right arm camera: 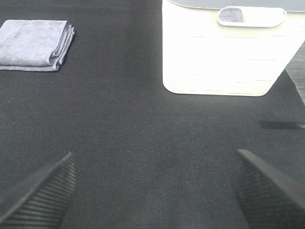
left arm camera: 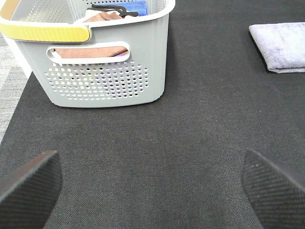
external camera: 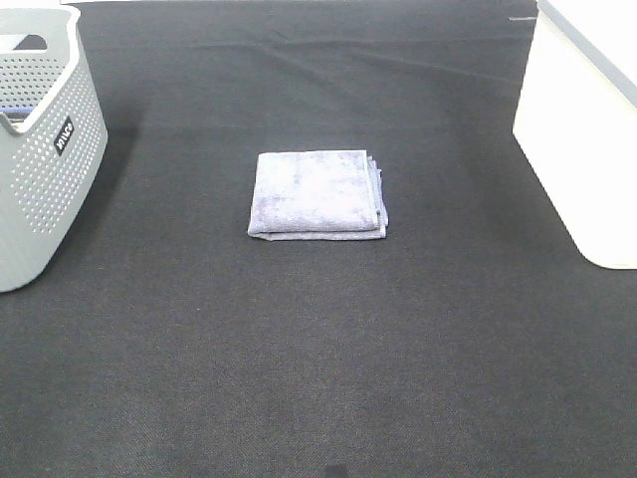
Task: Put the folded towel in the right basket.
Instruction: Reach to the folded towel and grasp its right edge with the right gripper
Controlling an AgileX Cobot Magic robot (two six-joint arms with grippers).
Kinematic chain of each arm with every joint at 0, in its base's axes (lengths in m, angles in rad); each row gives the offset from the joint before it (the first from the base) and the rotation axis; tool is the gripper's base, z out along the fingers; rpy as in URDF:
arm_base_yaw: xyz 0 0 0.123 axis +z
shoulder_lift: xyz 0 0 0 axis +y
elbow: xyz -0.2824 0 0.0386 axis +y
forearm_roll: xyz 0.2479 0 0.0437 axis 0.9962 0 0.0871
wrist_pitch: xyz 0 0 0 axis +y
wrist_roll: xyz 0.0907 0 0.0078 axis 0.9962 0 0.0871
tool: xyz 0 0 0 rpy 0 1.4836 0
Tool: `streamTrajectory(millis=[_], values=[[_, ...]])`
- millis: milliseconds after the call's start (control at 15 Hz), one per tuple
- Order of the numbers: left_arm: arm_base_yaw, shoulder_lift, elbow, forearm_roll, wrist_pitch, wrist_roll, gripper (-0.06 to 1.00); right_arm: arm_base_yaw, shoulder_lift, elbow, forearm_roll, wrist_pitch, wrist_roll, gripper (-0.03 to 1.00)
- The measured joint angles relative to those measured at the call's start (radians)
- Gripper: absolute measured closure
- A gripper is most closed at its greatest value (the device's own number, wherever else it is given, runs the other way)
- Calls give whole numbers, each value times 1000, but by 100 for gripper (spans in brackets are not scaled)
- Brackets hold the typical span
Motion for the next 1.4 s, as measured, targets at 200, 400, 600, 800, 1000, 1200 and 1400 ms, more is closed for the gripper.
streamTrajectory(millis=[200,400,600,800,1000,1200,1400], values=[[0,0,0,0,0,0,-3,0,0,0,0,0,0,13],[0,0,0,0,0,0,-3,0,0,0,0,0,0,13],[0,0,0,0,0,0,-3,0,0,0,0,0,0,13],[0,0,0,0,0,0,-3,0,5,-1,0,-3,0,13],[0,0,0,0,0,0,-3,0,140,-34,1,-105,0,13],[0,0,0,0,0,0,-3,0,311,-77,13,-219,0,14],[0,0,0,0,0,0,-3,0,675,-241,69,-318,-12,15]])
